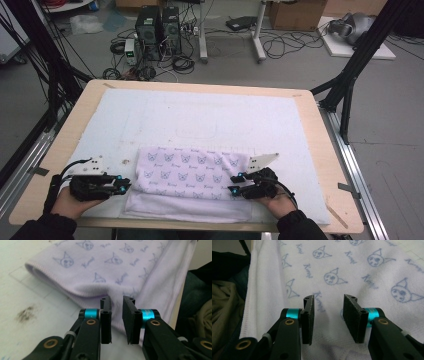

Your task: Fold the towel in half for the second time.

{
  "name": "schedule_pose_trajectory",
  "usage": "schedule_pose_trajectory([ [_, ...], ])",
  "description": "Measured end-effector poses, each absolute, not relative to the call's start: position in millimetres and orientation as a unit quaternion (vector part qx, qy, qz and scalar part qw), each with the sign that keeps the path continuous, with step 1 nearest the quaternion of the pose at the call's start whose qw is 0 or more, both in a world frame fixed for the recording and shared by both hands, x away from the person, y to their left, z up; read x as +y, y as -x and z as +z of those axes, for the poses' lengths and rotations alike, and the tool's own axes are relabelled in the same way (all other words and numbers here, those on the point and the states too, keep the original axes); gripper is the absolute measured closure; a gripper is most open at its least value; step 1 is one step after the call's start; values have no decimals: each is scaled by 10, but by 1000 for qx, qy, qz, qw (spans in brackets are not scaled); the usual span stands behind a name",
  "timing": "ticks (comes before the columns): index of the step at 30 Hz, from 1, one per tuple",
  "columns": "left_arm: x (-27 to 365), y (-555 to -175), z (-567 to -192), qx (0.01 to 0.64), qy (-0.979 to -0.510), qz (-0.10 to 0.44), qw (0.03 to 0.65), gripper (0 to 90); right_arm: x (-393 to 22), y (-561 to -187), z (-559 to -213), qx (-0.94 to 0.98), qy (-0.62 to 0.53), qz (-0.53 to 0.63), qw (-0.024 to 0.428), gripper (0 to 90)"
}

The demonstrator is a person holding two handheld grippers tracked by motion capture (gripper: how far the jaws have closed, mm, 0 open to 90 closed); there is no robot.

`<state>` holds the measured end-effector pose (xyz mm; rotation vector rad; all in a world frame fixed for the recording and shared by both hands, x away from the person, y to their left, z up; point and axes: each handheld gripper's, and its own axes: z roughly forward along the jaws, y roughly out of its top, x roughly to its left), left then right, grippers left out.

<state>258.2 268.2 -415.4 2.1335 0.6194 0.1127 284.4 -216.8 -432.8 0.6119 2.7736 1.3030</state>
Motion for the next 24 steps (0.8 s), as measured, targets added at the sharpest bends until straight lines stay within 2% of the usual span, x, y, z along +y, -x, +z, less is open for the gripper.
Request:
schedule_pose_trajectory([
  [6,2500,-2711,-4232,246,-866,19,434,666,-2173,-2841,-4325,886,-194,421,13,607],
  [7,2477,-2717,-4248,242,-870,18,429,687,-2171,-2839,-4324,886,-195,420,13,606],
  [9,2444,-2694,-4273,230,-878,18,420,837,-2167,-2835,-4326,887,-194,419,11,606],
  [13,2558,-2615,-4215,236,-873,33,426,855,-2169,-2837,-4337,888,-192,418,13,606],
  [17,2741,-2520,-4132,250,-862,47,438,845,-2163,-2828,-4345,890,-194,413,12,604],
  [19,2813,-2507,-4120,259,-859,52,439,802,-2162,-2829,-4345,889,-192,414,13,604],
  [24,2742,-2551,-4119,253,-857,49,446,738,-2172,-2803,-4318,888,-187,420,17,609],
])
